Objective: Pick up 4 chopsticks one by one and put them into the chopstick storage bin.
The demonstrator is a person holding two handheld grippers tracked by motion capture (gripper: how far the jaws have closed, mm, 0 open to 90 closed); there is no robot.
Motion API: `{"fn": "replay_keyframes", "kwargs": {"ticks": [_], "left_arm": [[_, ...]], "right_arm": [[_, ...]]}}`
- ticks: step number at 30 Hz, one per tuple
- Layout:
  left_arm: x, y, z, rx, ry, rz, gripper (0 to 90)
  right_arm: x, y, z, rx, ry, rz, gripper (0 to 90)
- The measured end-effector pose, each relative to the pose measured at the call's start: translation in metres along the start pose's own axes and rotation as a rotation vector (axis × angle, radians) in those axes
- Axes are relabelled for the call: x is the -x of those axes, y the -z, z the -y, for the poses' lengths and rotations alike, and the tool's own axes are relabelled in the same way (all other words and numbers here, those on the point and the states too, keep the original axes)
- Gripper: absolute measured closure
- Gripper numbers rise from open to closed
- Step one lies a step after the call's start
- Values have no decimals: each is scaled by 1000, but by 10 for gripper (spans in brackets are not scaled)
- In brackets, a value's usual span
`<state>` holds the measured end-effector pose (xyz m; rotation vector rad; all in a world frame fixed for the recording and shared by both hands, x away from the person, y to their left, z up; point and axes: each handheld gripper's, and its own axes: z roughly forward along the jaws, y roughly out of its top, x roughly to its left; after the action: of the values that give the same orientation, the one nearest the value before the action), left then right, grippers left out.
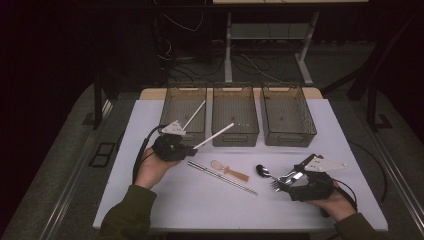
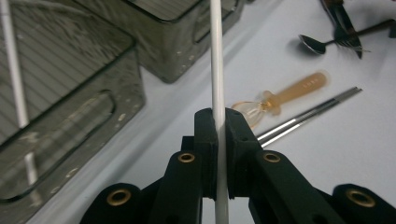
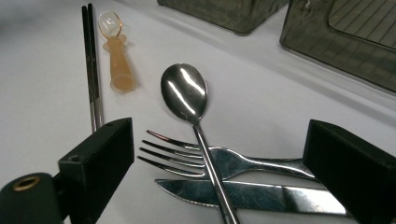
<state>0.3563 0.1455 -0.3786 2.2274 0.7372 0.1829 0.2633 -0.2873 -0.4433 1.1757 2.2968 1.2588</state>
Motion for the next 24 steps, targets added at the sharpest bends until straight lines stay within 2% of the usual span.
{"fn": "replay_keyframes", "kwargs": {"ticks": [5,13,24], "left_arm": [[-12,3,-8,12,37,-35,847],[-32,9,-21,19,73,-86,848],[-63,15,-37,46,142,-155,848]], "right_arm": [[1,0,0,-4,-9,10,91],[0,1,-1,-12,-16,23,91],[-1,0,-1,-11,-10,10,91]]}}
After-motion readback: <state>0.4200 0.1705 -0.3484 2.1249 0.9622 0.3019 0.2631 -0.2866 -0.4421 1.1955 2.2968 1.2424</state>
